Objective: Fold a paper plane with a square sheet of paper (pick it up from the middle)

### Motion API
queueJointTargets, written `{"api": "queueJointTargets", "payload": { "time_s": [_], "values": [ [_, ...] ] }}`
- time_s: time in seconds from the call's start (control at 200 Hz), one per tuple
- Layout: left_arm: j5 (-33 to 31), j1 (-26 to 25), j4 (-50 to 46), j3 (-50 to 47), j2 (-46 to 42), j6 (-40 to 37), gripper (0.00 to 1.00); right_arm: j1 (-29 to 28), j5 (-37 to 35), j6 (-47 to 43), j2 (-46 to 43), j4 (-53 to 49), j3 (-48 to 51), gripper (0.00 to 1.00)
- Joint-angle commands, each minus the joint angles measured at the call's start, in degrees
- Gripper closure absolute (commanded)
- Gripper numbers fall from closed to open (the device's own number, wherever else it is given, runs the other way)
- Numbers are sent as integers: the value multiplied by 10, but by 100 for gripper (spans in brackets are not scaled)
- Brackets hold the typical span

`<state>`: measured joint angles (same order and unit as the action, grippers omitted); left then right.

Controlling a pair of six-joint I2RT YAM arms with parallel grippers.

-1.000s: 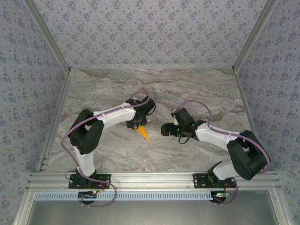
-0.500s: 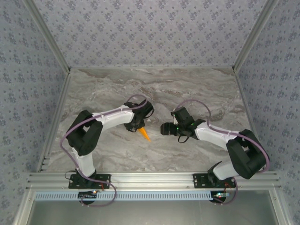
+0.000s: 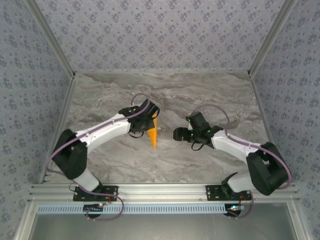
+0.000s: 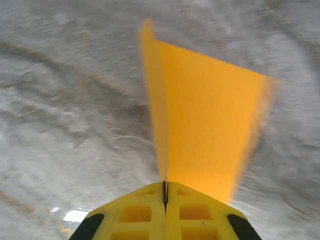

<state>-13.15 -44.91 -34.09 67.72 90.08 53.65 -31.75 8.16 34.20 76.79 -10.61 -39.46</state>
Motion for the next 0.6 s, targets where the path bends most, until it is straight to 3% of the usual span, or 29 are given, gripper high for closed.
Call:
{"api": "queueJointTargets", "payload": {
  "time_s": [0.0, 0.34, 0.6],
  "values": [
    [85, -1, 115, -33, -36, -45, 100, 17, -17, 31, -45, -14, 7, 17],
    [166, 6, 298, -136, -2, 4, 100, -23, 38, -5, -46, 52, 13, 22],
    [177, 10, 396, -219, 13, 39, 100, -75, 20, 28, 27, 83, -11, 48]
  ]
}}
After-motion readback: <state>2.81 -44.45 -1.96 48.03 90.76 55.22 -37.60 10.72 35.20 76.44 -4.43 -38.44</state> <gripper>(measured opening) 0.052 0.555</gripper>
